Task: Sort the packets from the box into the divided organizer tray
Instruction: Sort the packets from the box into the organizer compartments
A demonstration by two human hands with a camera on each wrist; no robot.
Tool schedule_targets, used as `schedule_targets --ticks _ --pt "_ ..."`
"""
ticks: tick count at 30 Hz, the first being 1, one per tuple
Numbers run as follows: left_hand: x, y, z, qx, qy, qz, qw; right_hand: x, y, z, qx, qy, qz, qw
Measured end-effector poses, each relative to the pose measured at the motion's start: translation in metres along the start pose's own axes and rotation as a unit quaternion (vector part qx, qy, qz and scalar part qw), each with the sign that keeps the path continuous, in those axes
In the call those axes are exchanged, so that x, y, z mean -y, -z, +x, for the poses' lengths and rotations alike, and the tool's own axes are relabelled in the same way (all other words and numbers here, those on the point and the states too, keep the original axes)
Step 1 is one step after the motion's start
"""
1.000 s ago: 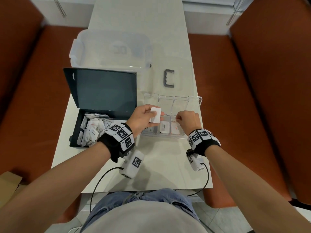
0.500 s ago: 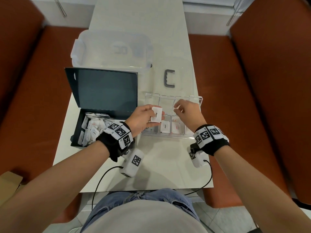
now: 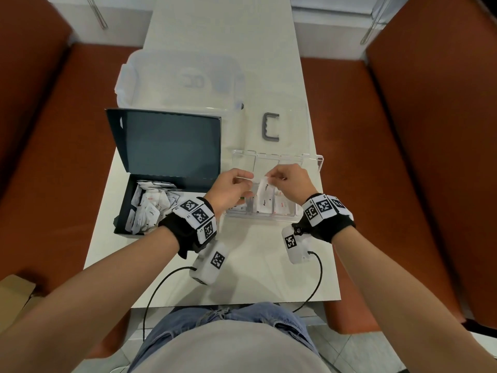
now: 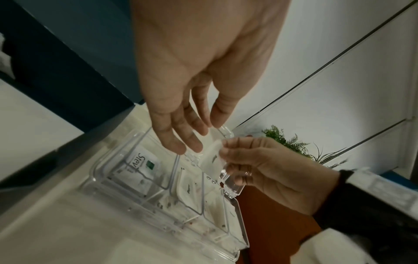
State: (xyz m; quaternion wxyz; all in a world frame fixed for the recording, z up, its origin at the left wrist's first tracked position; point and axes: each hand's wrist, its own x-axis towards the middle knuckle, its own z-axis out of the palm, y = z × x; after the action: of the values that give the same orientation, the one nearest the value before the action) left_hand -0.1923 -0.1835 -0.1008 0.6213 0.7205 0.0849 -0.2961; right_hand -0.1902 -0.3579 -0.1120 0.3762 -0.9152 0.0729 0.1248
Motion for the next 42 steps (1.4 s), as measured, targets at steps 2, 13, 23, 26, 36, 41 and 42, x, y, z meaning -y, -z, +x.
schedule_targets --ticks 2,13,23,26,36,41,42 --pt "0.003 0.005 0.000 -0.010 0.003 0.002 1.000 -0.007 -0.008 0.004 0.024 -0.018 -0.036 0.999" --pt "0.009 0.016 -0.002 -0.025 0.018 -0.024 0.999 -0.014 -0.032 0.008 0.059 -0.036 -0.126 0.990" --pt "0.005 0.015 -0.003 -0.022 0.009 -0.019 1.000 -0.013 -0.036 -0.001 0.092 -0.004 -0.259 0.961" --pt "0.005 0.016 -0.003 -0.024 0.008 -0.021 0.999 -0.011 -0.034 -0.002 0.101 -0.005 -0.274 0.956" --pt "0.000 0.055 -0.010 -0.023 -0.014 0.006 1.000 0.022 -0.002 0.004 0.031 0.059 -0.134 0.989" --pt "0.004 0.121 -0.016 0.005 0.016 0.128 0.992 0.073 -0.014 0.011 0.053 0.133 -0.063 0.988" --pt "0.007 0.136 -0.017 0.008 0.029 0.165 0.986 0.084 -0.023 0.013 0.072 0.141 -0.053 0.986"
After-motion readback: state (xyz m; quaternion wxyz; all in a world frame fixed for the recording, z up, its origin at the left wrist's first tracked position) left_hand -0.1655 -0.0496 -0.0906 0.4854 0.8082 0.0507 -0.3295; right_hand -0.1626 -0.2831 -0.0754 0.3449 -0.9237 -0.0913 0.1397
